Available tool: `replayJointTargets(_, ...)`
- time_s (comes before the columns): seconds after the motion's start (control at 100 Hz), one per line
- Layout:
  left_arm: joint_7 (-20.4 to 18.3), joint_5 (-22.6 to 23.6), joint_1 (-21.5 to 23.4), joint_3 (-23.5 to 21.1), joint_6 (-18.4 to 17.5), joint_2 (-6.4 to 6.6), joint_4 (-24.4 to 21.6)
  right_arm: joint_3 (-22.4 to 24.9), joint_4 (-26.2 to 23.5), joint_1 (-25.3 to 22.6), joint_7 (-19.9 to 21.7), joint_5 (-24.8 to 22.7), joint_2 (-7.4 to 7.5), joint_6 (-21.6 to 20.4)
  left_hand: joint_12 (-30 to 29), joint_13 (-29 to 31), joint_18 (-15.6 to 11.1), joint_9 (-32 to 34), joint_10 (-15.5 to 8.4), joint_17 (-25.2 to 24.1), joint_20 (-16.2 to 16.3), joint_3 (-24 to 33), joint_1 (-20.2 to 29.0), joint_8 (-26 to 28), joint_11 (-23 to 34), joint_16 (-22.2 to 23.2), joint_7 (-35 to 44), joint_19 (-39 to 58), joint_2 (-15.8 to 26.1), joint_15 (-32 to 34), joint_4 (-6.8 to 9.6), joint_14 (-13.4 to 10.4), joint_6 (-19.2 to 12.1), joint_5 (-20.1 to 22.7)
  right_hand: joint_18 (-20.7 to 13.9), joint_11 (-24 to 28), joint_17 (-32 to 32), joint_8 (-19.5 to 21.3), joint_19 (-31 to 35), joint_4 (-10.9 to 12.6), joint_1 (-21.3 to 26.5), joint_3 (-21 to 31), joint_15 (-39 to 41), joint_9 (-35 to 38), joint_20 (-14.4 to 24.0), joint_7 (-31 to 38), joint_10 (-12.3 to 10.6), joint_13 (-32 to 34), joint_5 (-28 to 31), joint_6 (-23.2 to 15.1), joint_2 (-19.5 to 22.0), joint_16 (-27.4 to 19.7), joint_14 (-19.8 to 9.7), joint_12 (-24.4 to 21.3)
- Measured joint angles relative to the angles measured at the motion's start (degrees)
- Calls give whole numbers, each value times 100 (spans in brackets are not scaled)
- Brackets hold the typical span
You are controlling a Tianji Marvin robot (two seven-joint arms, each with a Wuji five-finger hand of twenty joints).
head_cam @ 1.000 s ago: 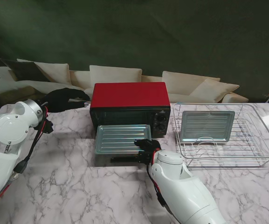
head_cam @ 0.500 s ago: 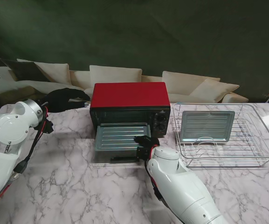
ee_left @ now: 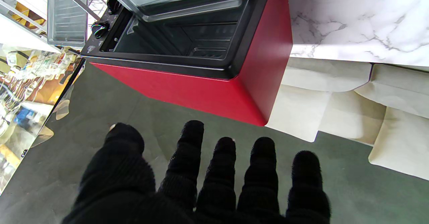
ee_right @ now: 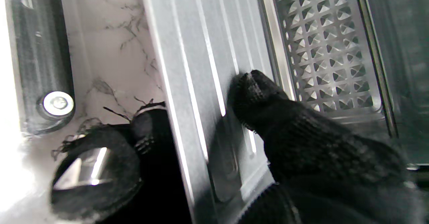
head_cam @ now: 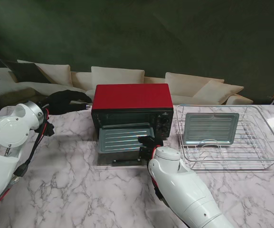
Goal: Slide the trays into the oven
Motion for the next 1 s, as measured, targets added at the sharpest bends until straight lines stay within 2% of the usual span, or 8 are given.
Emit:
replayJointTargets(0.26,2,-1,4,-3,0,0,-2,41,-50,-59,-66,-36,-34,17,0,0,0,0,0,0,0,0,0,0,0,0,0,-1,0,0,0,0,0,0,-205,0,-2,0,-62,-9,-1,-12,-103,0,1,0,0,0,-4,0,14,-22,-151,0)
replayJointTargets(0.55,-52,-4,-56,19,-6,7,4,67,-147,-164,-97,-74,-42,-43,0,0,0,0,0,0,0,0,0,0,0,0,0,-1,0,0,0,0,0,0,-225,2,-45,0,-65,-10,-2,-14,-105,0,1,0,0,-8,-4,1,16,-23,-169,0)
replayJointTargets(1.0,-52,-17,-94,80,-2,13,35,-91,473,293,-211,-128,-226,-245,0,0,0,0,0,0,0,0,0,0,0,0,0,-1,0,0,0,0,0,0,-326,9,-30,67,-75,-10,-2,-14,-108,-2,1,0,0,-8,-5,88,70,-23,-265,0)
